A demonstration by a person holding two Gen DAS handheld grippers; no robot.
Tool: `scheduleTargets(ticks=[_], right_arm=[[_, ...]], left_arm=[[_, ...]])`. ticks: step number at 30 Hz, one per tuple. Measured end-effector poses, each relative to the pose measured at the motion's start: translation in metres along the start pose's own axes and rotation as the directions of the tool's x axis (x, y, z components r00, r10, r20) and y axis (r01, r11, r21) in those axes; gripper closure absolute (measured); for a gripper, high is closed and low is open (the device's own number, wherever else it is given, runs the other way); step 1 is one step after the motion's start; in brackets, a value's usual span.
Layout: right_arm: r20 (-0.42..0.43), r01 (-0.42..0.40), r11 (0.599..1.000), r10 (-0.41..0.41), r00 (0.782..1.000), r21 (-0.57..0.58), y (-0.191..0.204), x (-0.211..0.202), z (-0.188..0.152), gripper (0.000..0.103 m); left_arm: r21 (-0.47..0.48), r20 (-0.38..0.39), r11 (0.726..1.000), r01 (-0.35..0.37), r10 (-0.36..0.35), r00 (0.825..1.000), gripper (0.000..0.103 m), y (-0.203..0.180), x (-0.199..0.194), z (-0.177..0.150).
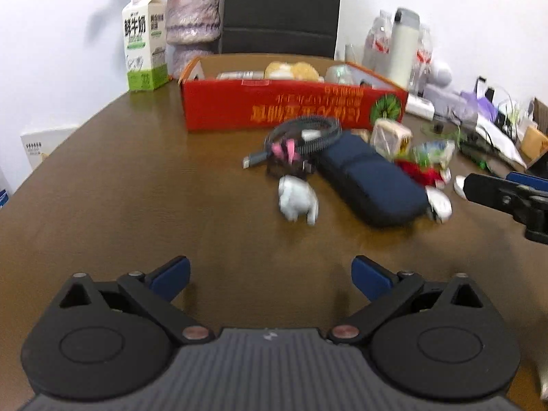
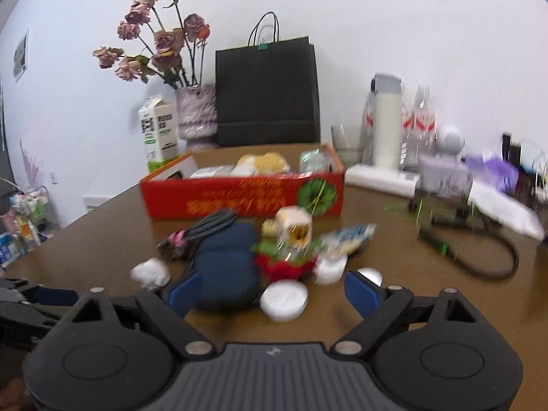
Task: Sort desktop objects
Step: 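Reach the left gripper to the white crumpled tissue and grasp it, then grasp the red rose with the right gripper while the left carries the tissue to the box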
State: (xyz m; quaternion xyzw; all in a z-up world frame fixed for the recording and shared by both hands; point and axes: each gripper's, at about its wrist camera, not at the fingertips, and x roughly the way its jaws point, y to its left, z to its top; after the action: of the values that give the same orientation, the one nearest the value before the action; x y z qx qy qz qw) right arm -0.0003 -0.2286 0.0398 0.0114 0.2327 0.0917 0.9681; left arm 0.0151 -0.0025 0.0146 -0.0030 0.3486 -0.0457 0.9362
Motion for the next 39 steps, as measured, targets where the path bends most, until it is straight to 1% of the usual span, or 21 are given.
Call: scheduleTargets(ticks=[3,5,6,7,8,9,10,11,12,13,16,19,23,29,32,36,39], right_arm=[[-0.008,0.002,1.0,-0.002,1.0,-0.023,-0.005,0.023,0.016,0.025],[0.002,-0.006,1.0,0.006,1.0,-0.021,-0.008,0.035,0.025,0.026],[0.003,-0.008,1.0,0.008,1.0,-0.019,-0.008,0.042,0.028,0.027],[-0.004,-0.008,1.0,0.008,1.0,-0.018,-0.008,0.051,0.032,0.028],[-0.019,-0.006,1.0,0.006,1.0,-0.016,-0.008,0.06,0.034,0.037],[-0.034,-0.003,1.0,0.003,0.999,-0.005,-0.009,0.069,0.035,0.051],[-0.056,0.0,1.0,0.0,0.998,0.011,-0.01,0.078,0.035,0.057],[-0.085,0.0,1.0,0.002,0.996,0.026,-0.011,0.086,0.035,0.066],[-0.109,0.003,1.0,0.0,0.994,0.031,-0.012,0.093,0.033,0.069],[-0.119,0.007,1.0,-0.003,0.993,0.027,-0.011,0.097,0.03,0.069],[-0.115,0.008,1.0,-0.009,0.993,-0.008,-0.007,0.1,0.023,0.069],[-0.111,0.01,0.999,-0.014,0.994,-0.037,-0.003,0.098,0.022,0.072],[-0.085,-0.008,1.0,0.007,0.996,-0.013,-0.003,0.086,0.023,0.073],[-0.004,-0.018,0.999,0.018,1.0,-0.031,0.003,0.041,0.027,0.072],[0.029,-0.047,0.997,0.048,0.998,-0.059,0.011,0.015,0.023,0.072],[0.042,-0.087,0.989,0.093,0.995,-0.12,0.032,-0.017,0.013,0.072],[0.05,-0.113,0.986,0.12,0.991,-0.122,0.043,-0.037,0.008,0.072]], left_arm=[[0.031,0.025,0.999,0.014,-0.014,1.0,0.012,-0.005,0.011,0.016],[0.052,0.035,0.999,0.009,-0.011,0.999,0.026,-0.01,0.019,0.024],[0.058,0.035,0.998,0.012,-0.014,0.999,0.03,-0.011,0.024,0.027],[0.053,0.032,0.998,0.017,-0.019,0.999,0.04,-0.011,0.029,0.03],[0.043,0.021,0.999,0.025,-0.026,0.999,0.053,-0.011,0.034,0.031],[0.031,-0.004,0.999,0.037,-0.037,0.999,0.06,-0.01,0.041,0.033],[0.031,0.0,0.999,0.043,-0.043,0.999,0.062,-0.009,0.043,0.033],[0.04,0.004,0.998,0.04,-0.041,0.999,0.066,-0.01,0.045,0.033],[0.054,0.004,0.998,0.039,-0.039,0.999,0.068,-0.011,0.045,0.033],[0.066,0.003,0.997,0.043,-0.043,0.999,0.075,-0.011,0.045,0.033],[0.053,0.011,0.997,0.052,-0.052,0.999,0.078,-0.008,0.043,0.03],[0.033,0.012,0.998,0.055,-0.056,0.998,0.078,-0.006,0.041,0.029],[0.021,0.013,0.998,0.053,-0.053,0.998,0.079,-0.006,0.033,0.027],[0.011,0.04,0.999,0.049,-0.049,0.998,0.079,-0.003,0.006,0.024],[0.025,0.061,0.998,0.059,-0.061,0.996,0.079,-0.006,-0.011,0.019],[0.05,0.057,0.995,0.082,-0.084,0.995,0.079,-0.013,-0.027,0.006],[0.046,0.064,0.994,0.1,-0.103,0.993,0.079,-0.015,-0.041,-0.003]])
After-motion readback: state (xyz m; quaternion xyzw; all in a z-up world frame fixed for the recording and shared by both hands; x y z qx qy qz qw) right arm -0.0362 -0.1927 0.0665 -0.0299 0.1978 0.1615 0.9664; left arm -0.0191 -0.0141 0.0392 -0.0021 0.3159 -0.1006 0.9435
